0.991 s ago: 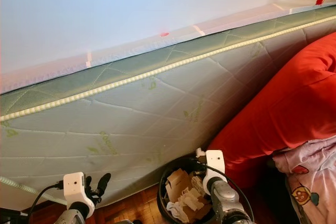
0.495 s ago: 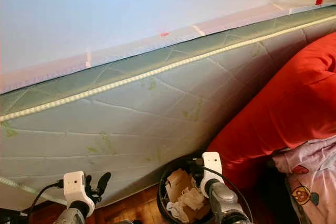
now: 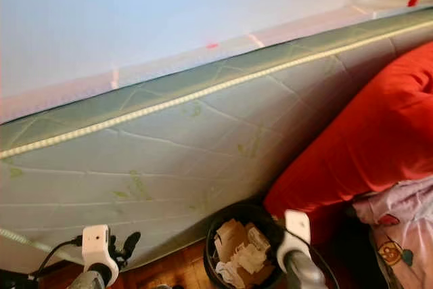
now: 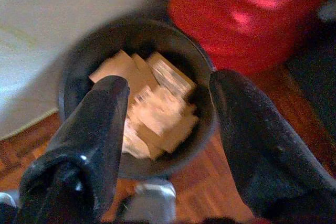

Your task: Clean up the room

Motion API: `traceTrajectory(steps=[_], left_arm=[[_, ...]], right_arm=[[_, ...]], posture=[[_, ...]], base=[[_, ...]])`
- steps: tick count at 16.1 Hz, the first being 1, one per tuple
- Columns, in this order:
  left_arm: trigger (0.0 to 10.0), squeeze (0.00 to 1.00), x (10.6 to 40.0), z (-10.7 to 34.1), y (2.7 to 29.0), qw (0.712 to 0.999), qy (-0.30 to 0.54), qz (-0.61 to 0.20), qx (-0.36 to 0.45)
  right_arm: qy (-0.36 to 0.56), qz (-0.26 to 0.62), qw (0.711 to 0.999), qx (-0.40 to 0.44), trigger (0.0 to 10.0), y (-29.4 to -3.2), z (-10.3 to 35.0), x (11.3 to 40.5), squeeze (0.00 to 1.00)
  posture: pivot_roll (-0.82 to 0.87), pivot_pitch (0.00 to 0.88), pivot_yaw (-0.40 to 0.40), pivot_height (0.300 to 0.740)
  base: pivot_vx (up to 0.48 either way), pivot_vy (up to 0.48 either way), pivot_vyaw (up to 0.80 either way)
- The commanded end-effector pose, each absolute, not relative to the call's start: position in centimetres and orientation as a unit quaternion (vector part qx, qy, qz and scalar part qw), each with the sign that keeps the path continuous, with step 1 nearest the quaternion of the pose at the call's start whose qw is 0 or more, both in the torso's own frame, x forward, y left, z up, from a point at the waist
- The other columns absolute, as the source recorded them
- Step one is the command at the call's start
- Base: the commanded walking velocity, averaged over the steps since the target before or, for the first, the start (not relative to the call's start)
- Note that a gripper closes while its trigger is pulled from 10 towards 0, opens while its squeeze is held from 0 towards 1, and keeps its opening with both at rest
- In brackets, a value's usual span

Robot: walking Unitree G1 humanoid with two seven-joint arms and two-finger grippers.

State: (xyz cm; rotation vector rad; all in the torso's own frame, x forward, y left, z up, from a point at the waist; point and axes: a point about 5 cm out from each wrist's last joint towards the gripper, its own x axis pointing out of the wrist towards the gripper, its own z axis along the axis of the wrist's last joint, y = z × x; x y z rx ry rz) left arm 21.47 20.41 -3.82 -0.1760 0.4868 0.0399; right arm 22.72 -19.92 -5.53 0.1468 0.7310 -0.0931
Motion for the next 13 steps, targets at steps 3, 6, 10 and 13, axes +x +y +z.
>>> traceTrajectory(steps=[3,6,10,13], left_arm=[[10.0,0.00,20.4,-5.0,21.1,0.955,0.284,0.031,-0.073],[10.0,0.00,19.7,-6.0,21.2,0.944,0.320,0.040,-0.072],[10.0,0.00,18.3,-7.3,21.3,0.923,0.376,0.049,-0.071],[10.0,0.00,18.0,-7.6,21.2,0.917,0.390,0.051,-0.070]], right_arm=[[0.380,-0.085,0.918,0.076,10.0,-21.9,-6.6,20.3,0.00],[0.400,-0.079,0.910,0.073,10.0,-22.3,-7.3,18.8,0.00],[0.426,-0.047,0.901,0.069,10.0,-20.8,-8.1,17.9,0.00],[0.425,-0.046,0.901,0.078,10.0,-19.9,-8.2,18.1,0.00]], posture=[[0.15,0.058,0.003,0.740],[0.13,0.026,-0.004,0.740],[0.10,0.000,0.010,0.740],[0.10,0.000,0.014,0.740]], base=[[0.000,0.000,0.00],[0.000,0.000,0.00],[0.000,0.000,0.00],[0.000,0.000,0.00]])
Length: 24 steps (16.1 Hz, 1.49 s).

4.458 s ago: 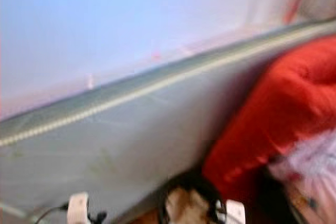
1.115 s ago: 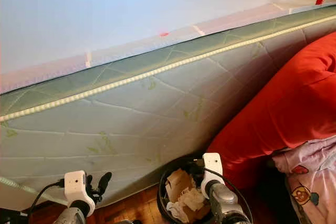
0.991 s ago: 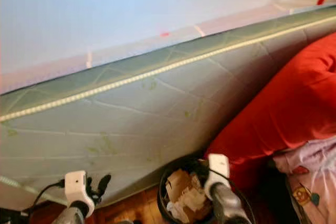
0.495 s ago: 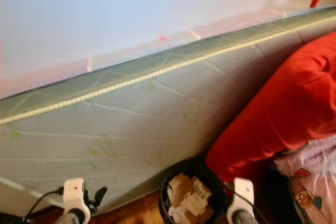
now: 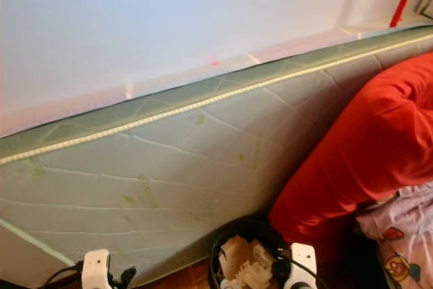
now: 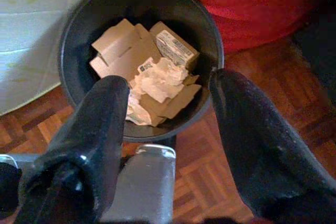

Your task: Clean up the room

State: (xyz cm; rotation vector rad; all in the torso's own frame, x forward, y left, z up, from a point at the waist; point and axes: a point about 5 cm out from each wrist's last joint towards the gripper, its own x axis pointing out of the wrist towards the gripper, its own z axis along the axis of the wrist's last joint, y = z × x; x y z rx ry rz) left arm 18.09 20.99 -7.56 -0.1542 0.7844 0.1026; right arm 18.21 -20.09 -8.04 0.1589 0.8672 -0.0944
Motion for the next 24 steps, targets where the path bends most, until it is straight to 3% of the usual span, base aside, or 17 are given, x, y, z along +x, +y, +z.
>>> traceTrajectory(steps=[1,5,14,21,24], left_arm=[[10.0,0.00,18.0,-7.8,21.0,0.914,0.396,0.052,-0.071],[10.0,0.00,17.6,-8.2,20.0,0.906,0.414,0.051,-0.072],[10.0,0.00,17.0,-8.3,21.5,0.900,0.424,0.074,-0.072],[10.0,0.00,16.9,-8.5,21.0,0.899,0.424,0.076,-0.079],[10.0,0.00,16.7,-8.5,20.9,0.898,0.425,0.076,-0.081]], right_arm=[[0.428,-0.034,0.900,0.074,10.0,-19.4,-8.2,18.1,0.00],[0.438,-0.018,0.896,0.075,10.0,-18.4,-8.5,17.8,0.00],[0.449,-0.026,0.890,0.079,10.0,-18.5,-8.8,17.3,0.00],[0.460,-0.031,0.885,0.069,10.0,-20.7,-8.8,16.4,0.00],[0.460,-0.027,0.885,0.071,10.0,-20.4,-8.9,16.4,0.00]], posture=[[0.09,0.000,0.018,0.740],[0.09,0.000,0.024,0.740],[0.11,0.000,0.005,0.740],[0.11,0.003,-0.008,0.740],[0.11,0.012,-0.006,0.740]], base=[[0.000,0.000,0.00],[0.000,0.000,0.00],[0.000,0.000,0.00],[0.000,0.000,0.00],[0.000,0.000,0.00]])
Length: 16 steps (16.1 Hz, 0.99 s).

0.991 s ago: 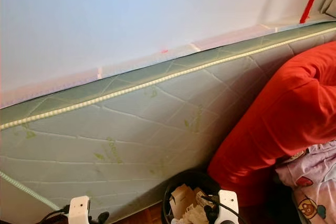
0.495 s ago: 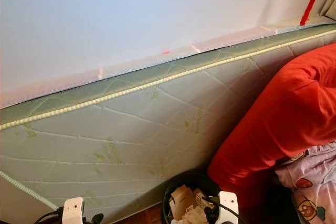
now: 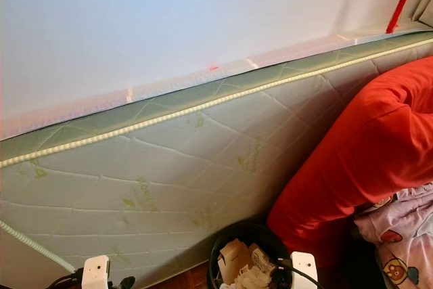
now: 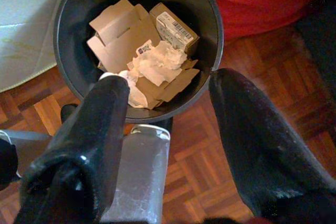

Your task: Clean up the room

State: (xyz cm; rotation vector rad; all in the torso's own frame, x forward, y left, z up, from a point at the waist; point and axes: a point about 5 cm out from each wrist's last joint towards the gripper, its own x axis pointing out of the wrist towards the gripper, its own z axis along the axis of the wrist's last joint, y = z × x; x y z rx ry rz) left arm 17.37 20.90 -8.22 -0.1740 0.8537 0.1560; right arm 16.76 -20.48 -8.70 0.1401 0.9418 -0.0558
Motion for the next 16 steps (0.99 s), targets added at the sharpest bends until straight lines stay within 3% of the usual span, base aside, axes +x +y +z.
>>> traceTrajectory(steps=[1,5,8,16], left_arm=[[10.0,0.00,16.7,-8.5,20.9,0.898,0.425,0.076,-0.081],[10.0,0.00,16.8,-8.5,20.9,0.899,0.423,0.076,-0.080],[10.0,0.00,16.8,-8.5,20.9,0.899,0.423,0.076,-0.080],[10.0,0.00,16.7,-8.5,20.9,0.899,0.423,0.077,-0.083]], right_arm=[[0.460,-0.023,0.885,0.073,10.0,-19.7,-8.9,16.5,0.00],[0.456,-0.012,0.886,0.076,10.0,-17.9,-8.9,17.3,0.00],[0.457,-0.014,0.886,0.076,10.0,-18.1,-8.9,17.2,0.00],[0.458,-0.014,0.886,0.078,10.0,-18.3,-8.9,17.2,0.00]], posture=[[0.11,0.014,-0.005,0.740],[0.11,0.018,-0.003,0.740],[0.12,0.018,-0.002,0.740],[0.12,0.015,-0.005,0.740]], base=[[0.000,0.000,0.00],[0.000,0.000,0.00],[0.000,0.000,0.00],[-0.254,0.000,0.00]])
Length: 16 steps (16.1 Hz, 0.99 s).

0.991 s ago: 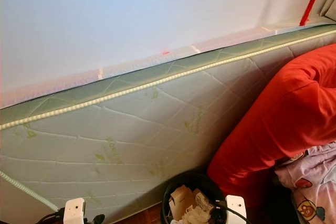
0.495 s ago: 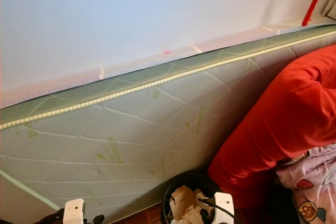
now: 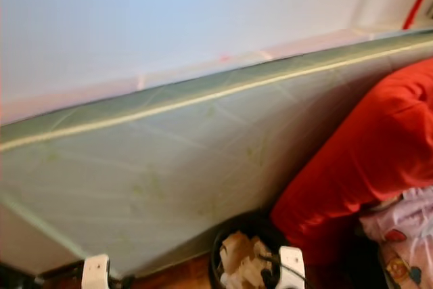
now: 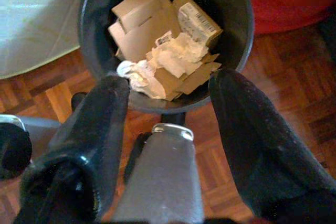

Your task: Clean up the room

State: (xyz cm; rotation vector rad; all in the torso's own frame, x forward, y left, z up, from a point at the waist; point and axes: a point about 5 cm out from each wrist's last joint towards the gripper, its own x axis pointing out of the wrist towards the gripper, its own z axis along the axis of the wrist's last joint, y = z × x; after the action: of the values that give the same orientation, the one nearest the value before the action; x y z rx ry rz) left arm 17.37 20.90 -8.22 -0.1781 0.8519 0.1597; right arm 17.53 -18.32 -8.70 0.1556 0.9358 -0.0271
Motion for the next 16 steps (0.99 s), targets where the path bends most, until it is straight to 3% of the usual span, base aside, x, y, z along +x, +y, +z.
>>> traceTrajectory(steps=[1,10,16], left_arm=[[10.0,0.00,16.73,-8.53,20.94,0.899,0.423,0.078,-0.083],[10.0,0.00,16.65,-8.57,20.90,0.898,0.425,0.075,-0.082],[10.0,0.00,16.60,-8.59,20.97,0.898,0.427,0.075,-0.080]], right_arm=[[0.457,-0.014,0.886,0.079,10.0,-18.28,-8.89,17.16,0.00],[0.458,-0.014,0.886,0.079,10.0,-18.36,-8.91,17.08,0.00],[0.461,-0.019,0.884,0.080,10.0,-18.45,-8.96,16.99,0.00]], posture=[[0.12,0.015,-0.005,0.740],[0.12,0.000,-0.002,0.740],[0.12,0.000,0.000,0.740]], base=[[-0.255,0.000,0.00],[-0.255,0.000,0.00],[0.000,0.000,0.00]])
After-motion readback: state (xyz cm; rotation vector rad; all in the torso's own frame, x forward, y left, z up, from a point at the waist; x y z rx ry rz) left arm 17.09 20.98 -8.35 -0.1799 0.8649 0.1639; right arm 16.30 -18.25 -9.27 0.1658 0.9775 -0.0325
